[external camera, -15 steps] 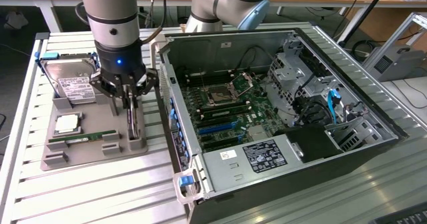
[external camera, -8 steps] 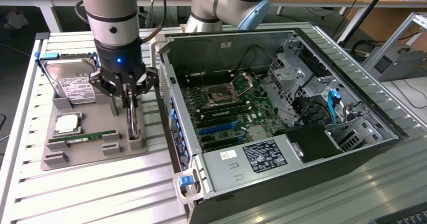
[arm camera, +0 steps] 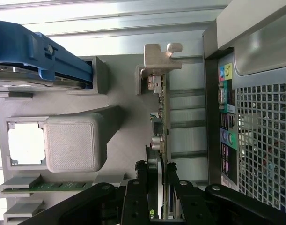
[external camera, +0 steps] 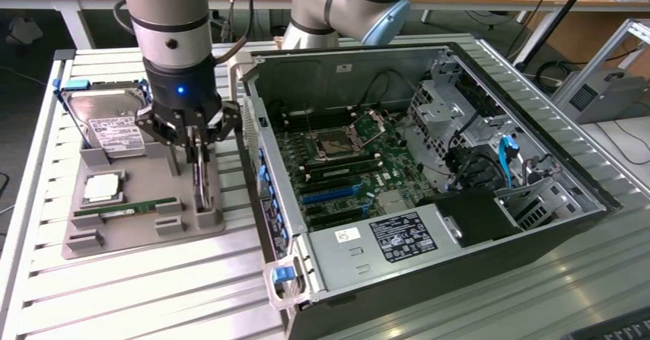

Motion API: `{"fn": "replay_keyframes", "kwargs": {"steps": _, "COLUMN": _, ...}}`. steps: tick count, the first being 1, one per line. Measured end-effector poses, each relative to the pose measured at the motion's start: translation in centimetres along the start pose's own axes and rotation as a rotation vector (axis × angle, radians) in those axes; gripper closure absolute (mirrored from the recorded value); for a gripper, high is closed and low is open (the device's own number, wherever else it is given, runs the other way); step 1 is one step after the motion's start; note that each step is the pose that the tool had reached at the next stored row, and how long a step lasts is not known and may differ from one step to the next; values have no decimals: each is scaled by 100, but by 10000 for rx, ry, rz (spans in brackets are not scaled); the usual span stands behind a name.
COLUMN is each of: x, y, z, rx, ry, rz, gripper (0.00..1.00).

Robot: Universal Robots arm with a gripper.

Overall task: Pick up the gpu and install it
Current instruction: 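Pick up the gpu and move the gpu toward the slot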

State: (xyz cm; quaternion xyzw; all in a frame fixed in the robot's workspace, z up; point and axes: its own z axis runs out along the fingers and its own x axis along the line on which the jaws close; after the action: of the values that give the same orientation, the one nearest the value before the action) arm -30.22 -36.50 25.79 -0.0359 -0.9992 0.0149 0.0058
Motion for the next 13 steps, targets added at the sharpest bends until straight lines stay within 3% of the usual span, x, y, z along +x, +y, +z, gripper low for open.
{"fn": "replay_keyframes", "kwargs": {"steps": 13, "x": 0, "y": -1, "z": -29, "rx": 0, "ry": 0, "rz": 0, "gripper": 73}}
